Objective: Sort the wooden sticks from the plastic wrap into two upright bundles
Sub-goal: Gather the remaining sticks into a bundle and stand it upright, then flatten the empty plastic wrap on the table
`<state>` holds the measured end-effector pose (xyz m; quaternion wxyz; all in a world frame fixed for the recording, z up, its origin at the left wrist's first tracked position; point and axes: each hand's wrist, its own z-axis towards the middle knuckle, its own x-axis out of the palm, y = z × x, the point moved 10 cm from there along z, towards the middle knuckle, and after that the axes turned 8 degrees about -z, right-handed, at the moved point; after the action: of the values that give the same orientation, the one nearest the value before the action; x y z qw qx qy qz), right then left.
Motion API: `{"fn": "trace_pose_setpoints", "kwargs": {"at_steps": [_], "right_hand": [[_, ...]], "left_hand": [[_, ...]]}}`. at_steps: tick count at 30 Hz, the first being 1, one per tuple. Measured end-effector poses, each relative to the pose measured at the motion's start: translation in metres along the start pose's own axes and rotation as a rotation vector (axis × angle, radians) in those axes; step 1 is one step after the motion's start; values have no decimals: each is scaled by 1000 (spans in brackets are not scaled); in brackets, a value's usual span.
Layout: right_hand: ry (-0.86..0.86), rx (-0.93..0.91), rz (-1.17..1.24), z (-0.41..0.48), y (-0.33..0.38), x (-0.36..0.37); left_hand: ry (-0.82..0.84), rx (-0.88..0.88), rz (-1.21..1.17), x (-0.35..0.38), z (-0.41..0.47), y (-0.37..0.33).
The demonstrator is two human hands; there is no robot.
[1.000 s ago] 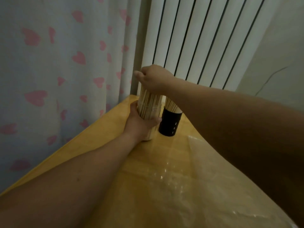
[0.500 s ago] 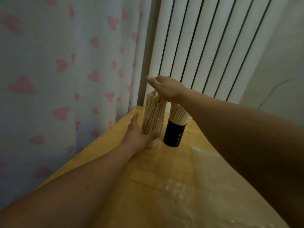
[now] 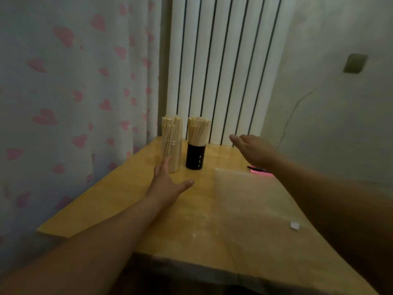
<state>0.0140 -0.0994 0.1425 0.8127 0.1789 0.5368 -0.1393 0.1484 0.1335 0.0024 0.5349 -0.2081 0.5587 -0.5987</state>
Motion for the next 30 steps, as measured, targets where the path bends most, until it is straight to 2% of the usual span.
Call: {"fn": "trace_pose_setpoints", "kwargs": {"at_steps": [6, 10, 13, 15, 21, 24, 27, 30], "right_hand": [[7, 132, 99, -59, -101, -1], [26, 428, 308, -94, -211, 32], [120, 701, 480, -122, -264, 85], [177, 677, 475, -124, -261, 103], [220, 548, 262, -112, -246, 110], [126, 519, 219, -116, -248, 110], [110, 498, 308, -119, -247, 116], [73, 453, 325, -120, -240, 112]], "left_hand": [[130, 12, 31, 53, -28, -5], [163, -42, -9, 84, -14, -3], [197, -82, 129, 111, -1, -2], [228, -87, 257, 126, 6, -5], [209, -118, 467, 146, 25, -6], [210, -102, 454, 148, 27, -4], [236, -66, 428, 150, 26, -6], [207, 39, 350, 149, 19, -16]]}}
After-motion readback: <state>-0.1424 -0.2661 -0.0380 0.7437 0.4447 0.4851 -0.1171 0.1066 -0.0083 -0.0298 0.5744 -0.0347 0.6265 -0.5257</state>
